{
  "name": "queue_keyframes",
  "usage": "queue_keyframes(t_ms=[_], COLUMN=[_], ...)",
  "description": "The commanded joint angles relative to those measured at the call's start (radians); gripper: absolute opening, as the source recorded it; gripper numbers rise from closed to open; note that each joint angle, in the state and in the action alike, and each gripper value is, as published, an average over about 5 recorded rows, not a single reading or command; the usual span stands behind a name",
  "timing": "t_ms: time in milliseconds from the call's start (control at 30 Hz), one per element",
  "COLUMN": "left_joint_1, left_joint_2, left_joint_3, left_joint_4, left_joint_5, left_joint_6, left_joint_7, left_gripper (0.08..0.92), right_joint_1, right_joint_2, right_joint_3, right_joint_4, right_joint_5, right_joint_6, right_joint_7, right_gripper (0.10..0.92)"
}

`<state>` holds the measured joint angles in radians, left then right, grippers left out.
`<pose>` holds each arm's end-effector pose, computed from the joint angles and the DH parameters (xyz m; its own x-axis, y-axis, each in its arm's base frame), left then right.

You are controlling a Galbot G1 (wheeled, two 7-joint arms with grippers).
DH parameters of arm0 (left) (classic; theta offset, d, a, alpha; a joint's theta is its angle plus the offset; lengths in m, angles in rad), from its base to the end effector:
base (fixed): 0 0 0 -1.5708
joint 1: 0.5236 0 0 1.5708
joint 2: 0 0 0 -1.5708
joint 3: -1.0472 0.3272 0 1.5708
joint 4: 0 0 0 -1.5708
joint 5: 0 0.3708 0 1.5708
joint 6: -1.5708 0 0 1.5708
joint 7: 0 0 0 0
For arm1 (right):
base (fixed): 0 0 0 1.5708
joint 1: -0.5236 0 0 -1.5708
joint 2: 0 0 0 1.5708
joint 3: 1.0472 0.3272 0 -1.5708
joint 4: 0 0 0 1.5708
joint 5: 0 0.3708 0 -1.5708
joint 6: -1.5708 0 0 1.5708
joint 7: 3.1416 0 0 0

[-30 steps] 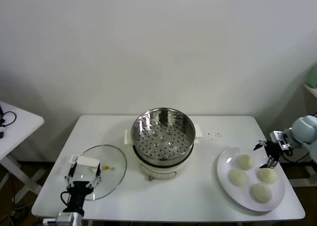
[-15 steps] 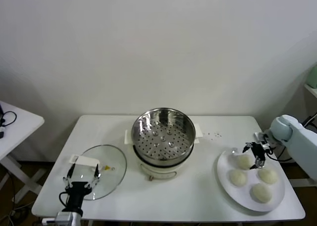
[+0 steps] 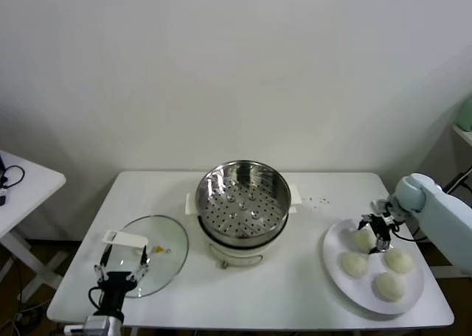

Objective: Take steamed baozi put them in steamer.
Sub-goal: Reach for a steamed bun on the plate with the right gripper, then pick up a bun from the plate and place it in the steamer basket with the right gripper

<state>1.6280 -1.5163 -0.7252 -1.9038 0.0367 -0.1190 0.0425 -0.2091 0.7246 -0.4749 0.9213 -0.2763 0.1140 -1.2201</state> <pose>0.1763 0.0813 -0.3571 -0.9867 -0.1103 0.1195 -0.0871 0.9789 0.1848 0.5169 -0.2484 -0.2499 -0.0649 -0.1210 0.9905 -0.9951 -0.0667 -0.0734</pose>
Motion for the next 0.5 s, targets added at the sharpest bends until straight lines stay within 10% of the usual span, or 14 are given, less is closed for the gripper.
queue_keyframes(t_ms=[33, 500], left_joint_1=[0.001, 0.007], left_joint_2=[0.0, -0.001], left_joint_3=[0.001, 0.001], left_joint_4=[0.0, -0.005], left_joint_5=[0.002, 0.002], left_joint_6=[0.001, 0.004], left_joint_7=[-0.001, -0.006], left_gripper=[0.823, 0.823], right_joint_1=[-0.002, 0.029], right_joint_2=[0.013, -0.014], right_joint_3=[0.005, 0.001], right_joint_4=[-0.009, 0.035], right_joint_5=[-0.012, 0.012], right_joint_6=[0.001, 0.017], right_joint_7=[0.001, 0.001], right_gripper=[0.731, 0.694])
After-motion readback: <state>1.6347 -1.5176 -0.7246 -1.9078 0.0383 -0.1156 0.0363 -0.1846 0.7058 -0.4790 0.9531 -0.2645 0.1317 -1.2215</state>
